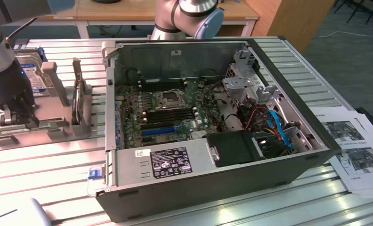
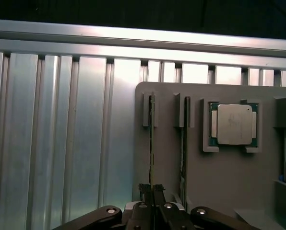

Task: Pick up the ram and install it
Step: 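Pick up the ram and move it above insertion slot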

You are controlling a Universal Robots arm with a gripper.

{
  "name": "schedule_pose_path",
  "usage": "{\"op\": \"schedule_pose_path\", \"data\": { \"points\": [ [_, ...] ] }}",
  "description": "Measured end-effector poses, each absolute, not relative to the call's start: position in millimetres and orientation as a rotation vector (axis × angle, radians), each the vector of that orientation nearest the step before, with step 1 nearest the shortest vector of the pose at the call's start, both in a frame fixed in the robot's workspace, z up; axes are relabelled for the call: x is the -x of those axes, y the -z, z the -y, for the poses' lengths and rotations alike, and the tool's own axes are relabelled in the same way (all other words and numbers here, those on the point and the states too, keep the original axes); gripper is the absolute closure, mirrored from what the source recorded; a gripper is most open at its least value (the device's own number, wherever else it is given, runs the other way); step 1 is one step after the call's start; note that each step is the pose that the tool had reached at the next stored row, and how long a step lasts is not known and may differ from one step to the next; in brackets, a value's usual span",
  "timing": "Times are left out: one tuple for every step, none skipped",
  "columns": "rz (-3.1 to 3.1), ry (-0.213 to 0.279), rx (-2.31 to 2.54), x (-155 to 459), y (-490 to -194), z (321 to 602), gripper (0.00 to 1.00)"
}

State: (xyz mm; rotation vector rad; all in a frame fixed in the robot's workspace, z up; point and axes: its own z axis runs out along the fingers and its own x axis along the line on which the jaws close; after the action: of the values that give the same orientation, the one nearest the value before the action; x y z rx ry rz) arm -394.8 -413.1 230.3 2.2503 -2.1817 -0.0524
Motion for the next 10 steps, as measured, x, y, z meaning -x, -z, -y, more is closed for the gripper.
{"op": "schedule_pose_path", "data": {
  "points": [
    [2.181,0.054,-2.250,394.7,-231.9,413.1,0.88],
    [2.181,0.055,-2.249,394.5,-233.5,413.1,0.88],
    [2.180,0.056,-2.249,394.4,-235.1,413.1,0.88],
    [2.180,0.057,-2.248,394.3,-236.8,413.1,0.88],
    [2.179,0.058,-2.248,394.1,-238.5,413.1,0.88],
    [2.179,0.059,-2.247,394.0,-240.3,413.1,0.88],
    [2.178,0.061,-2.246,393.8,-242.4,413.1,0.88],
    [2.177,0.062,-2.246,393.7,-244.3,413.1,0.88],
    [2.177,0.064,-2.245,393.5,-246.2,413.1,0.88],
    [2.176,0.065,-2.244,393.3,-248.3,413.1,0.88]
  ]
}}
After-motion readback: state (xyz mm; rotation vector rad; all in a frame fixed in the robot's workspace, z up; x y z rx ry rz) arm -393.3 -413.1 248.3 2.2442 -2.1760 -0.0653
